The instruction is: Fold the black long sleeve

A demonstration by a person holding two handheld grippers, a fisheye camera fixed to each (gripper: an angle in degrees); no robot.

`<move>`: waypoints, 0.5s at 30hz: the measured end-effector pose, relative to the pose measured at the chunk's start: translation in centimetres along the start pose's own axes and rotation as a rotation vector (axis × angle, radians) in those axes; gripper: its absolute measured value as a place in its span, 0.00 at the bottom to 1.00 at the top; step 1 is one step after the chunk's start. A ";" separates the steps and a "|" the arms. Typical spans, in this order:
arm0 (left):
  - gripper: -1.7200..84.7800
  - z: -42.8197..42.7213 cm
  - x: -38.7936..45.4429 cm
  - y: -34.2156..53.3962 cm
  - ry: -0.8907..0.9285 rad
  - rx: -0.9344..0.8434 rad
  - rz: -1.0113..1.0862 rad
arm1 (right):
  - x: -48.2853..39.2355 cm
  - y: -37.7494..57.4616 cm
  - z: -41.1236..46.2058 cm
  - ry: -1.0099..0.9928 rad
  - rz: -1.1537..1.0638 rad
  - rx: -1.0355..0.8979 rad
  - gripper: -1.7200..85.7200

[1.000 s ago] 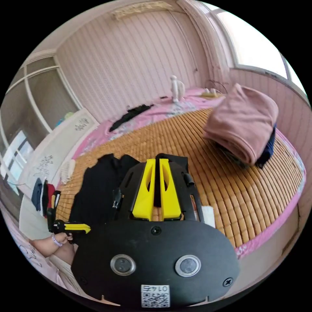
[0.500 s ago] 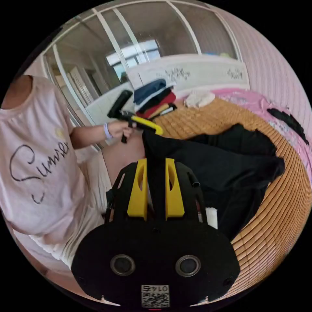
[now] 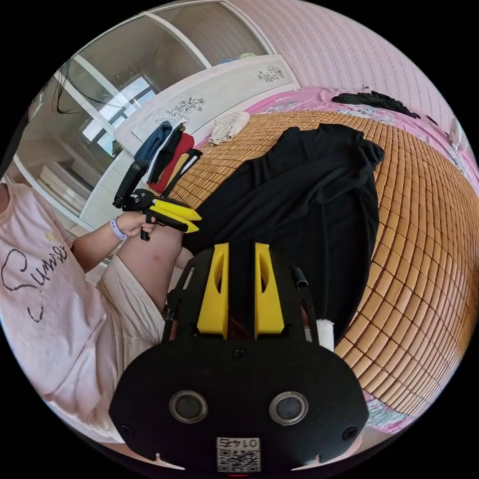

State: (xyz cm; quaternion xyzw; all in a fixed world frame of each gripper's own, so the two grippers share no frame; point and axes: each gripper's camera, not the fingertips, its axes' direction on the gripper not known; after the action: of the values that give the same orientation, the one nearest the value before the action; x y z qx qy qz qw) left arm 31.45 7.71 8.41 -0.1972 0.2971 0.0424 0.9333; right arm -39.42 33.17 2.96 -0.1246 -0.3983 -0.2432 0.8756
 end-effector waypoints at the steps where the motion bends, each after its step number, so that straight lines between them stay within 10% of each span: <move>1: 0.07 0.5 0.4 -0.5 -0.053 -0.024 0.030 | 0.2 0.1 0.6 -0.008 -0.003 -0.012 0.11; 15: 0.05 -2.8 -6.9 0.3 -0.129 -0.015 -0.062 | 8.1 -2.7 2.9 0.127 -0.053 -0.029 0.14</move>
State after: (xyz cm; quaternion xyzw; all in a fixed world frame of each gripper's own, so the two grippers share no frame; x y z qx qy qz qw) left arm 24.28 7.21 10.15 -0.2104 0.2298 0.0284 0.9498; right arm -38.09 29.39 11.05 -0.1110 -0.3418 -0.2796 0.8903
